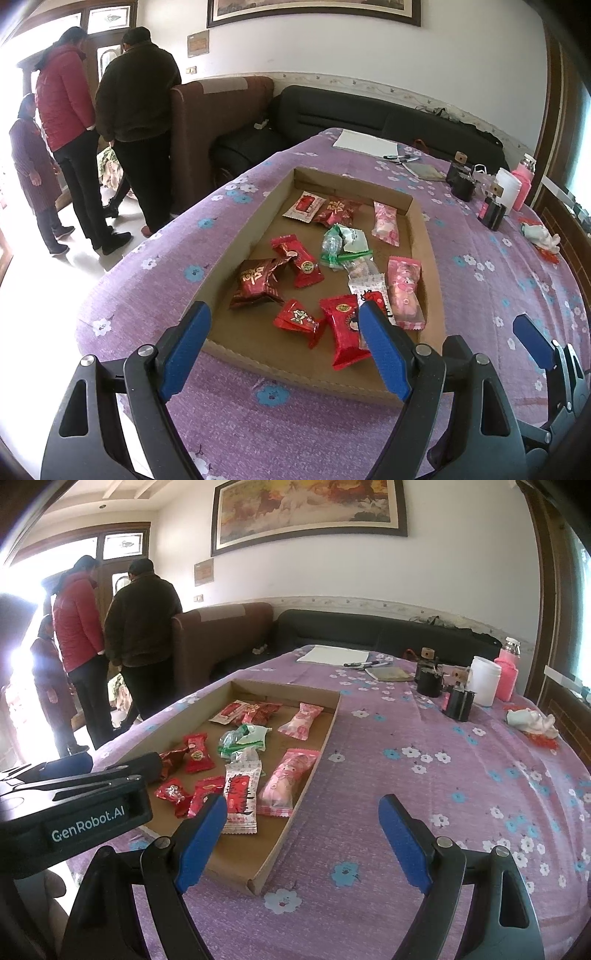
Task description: Organize snacks
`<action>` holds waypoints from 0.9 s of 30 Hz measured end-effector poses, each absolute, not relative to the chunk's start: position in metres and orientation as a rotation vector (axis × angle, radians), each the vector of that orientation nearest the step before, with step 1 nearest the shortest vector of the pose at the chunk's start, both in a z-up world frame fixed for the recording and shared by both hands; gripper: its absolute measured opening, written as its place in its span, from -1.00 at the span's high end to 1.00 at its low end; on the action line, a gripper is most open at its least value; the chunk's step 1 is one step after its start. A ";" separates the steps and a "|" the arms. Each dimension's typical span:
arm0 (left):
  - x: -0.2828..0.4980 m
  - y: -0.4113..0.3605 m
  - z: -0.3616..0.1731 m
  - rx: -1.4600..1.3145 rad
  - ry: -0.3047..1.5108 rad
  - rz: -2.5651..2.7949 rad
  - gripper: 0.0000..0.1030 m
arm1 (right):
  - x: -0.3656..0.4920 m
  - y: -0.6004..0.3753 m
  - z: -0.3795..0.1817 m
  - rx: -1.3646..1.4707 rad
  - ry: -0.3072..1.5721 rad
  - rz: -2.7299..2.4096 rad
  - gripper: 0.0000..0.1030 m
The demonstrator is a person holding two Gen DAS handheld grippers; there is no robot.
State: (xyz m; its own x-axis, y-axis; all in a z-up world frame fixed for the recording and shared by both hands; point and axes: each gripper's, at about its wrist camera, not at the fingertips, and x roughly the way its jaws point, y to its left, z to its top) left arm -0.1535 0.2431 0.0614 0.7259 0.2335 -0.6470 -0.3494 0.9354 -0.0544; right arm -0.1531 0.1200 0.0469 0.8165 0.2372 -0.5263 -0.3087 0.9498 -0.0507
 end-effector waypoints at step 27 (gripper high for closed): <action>-0.194 0.244 0.093 -0.147 0.513 0.445 -1.00 | -0.168 0.116 0.065 -0.162 0.468 0.296 -0.68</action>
